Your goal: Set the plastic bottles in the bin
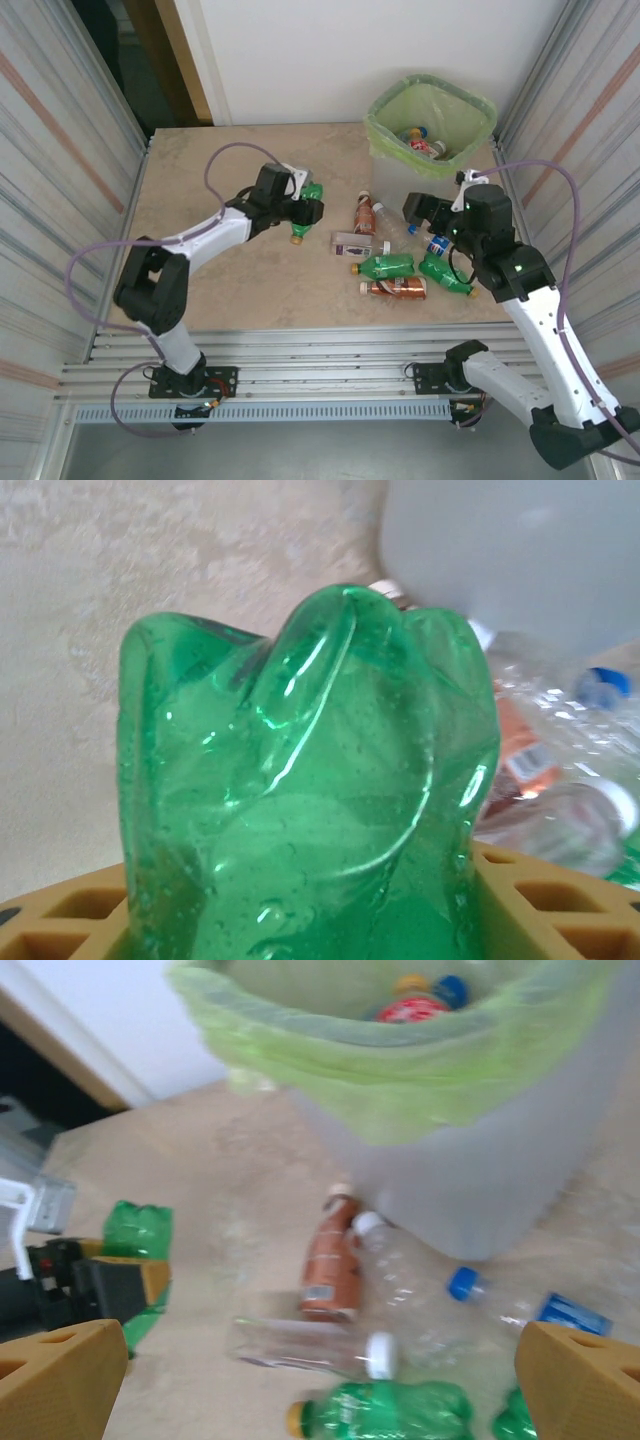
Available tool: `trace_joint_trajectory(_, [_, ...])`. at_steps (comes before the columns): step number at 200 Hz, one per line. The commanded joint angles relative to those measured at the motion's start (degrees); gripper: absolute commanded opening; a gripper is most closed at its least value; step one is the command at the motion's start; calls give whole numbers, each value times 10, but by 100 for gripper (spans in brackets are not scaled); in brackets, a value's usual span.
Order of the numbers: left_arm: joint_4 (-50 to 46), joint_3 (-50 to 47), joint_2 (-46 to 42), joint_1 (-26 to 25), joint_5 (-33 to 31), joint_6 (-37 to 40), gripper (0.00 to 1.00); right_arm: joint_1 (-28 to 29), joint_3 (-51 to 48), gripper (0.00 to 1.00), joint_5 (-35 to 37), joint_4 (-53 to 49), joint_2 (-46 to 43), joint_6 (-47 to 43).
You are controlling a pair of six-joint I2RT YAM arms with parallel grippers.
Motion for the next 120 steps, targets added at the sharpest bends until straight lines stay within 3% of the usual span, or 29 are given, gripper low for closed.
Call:
trace_joint_trajectory(1, [106,-62,-61,3,59,21,38,37,6,98,-43,63,12,8])
trace_joint_trajectory(48, [249,-173,-167,1,126,62,36,70,21,98,-131,123,78,21])
trace_joint_trajectory(120, [329,-218,-233,-7,213,69,36,97,36,99,-314,241,181,35])
